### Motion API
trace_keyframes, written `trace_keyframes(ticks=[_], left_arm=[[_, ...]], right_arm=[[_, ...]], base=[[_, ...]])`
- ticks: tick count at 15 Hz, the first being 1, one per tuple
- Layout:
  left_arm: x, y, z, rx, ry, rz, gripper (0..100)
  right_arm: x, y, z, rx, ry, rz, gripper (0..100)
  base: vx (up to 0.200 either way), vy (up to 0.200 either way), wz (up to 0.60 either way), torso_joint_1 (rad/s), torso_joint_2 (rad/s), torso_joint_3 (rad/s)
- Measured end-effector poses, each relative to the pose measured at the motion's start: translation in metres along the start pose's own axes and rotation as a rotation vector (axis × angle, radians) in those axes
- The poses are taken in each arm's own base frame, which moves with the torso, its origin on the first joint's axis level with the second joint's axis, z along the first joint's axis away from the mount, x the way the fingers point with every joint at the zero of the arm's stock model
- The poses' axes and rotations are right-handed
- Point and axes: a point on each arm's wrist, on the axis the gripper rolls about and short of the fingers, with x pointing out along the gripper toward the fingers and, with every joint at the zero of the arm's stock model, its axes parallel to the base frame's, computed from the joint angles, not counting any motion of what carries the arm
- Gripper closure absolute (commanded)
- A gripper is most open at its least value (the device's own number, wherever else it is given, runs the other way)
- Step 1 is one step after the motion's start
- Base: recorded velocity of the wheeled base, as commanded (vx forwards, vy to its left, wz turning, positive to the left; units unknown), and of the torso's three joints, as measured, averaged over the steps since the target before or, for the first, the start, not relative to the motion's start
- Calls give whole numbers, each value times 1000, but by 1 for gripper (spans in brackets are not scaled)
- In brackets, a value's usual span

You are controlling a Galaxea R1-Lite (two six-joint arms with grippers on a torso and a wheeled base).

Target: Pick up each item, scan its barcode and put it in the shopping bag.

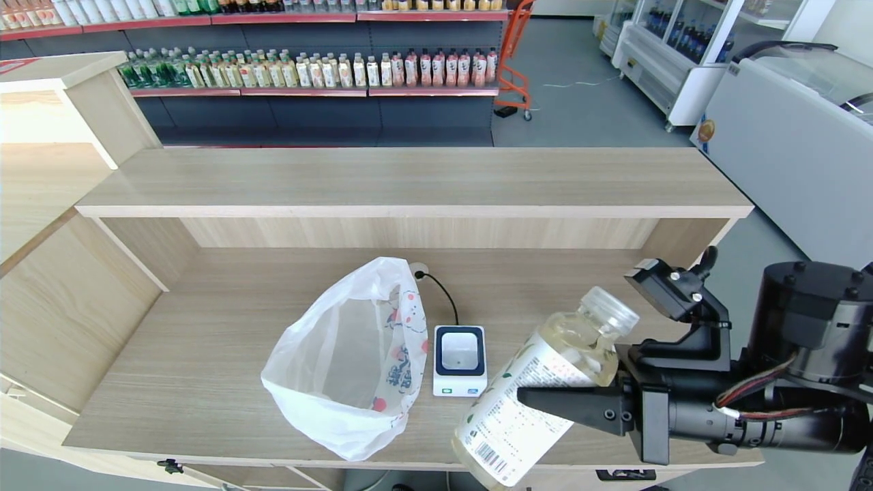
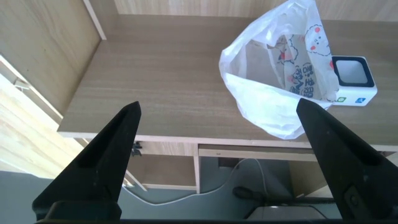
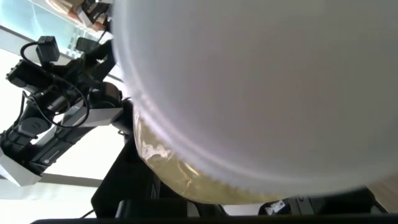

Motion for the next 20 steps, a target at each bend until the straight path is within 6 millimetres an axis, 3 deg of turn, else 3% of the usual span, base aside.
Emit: trace_keyframes(ticks=[14,17,20], left_arm=[[0,0,0,0,0,0,0],[0,0,0,0,0,0,0],[0,0,0,0,0,0,0]], right_arm=[[-6,1,-1,-45,-8,-47,100],[-18,-13,11,-370,-59,-250,100],[-56,-42,13,-798,29,-553,100]], base=[[0,0,0,0,0,0],[0,0,0,0,0,0],[0,0,0,0,0,0]])
